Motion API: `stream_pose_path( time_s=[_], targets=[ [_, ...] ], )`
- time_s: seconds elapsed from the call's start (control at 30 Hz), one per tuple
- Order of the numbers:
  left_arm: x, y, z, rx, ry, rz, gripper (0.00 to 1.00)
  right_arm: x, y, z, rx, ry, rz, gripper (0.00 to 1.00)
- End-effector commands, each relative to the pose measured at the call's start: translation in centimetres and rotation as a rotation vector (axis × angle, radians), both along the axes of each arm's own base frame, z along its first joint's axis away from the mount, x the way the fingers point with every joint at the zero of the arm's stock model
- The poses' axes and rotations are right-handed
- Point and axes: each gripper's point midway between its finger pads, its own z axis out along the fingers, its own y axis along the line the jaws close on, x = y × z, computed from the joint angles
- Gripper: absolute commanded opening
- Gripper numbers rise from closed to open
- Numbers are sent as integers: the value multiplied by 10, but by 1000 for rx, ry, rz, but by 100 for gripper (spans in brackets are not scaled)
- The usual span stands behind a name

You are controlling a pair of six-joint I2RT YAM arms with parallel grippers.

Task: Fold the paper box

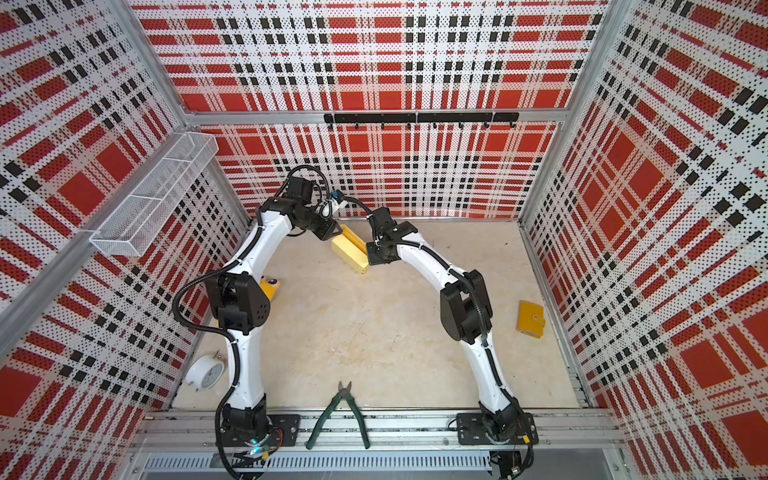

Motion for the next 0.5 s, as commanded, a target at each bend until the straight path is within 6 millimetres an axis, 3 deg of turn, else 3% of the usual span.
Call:
stream_pose_path(
  time_s=[0.0, 0.23, 0.47],
  targets=[
    [5, -7, -1, 8, -18, -37, 32, 7, 3, -1, 5, -11, 12, 0],
    [12, -12, 2, 5, -52, -69, 28, 7, 3, -2, 4, -10, 11, 0],
    [22, -18, 5, 1, -107, -113, 41, 9, 4, -2, 9, -11, 11, 0]
  ],
)
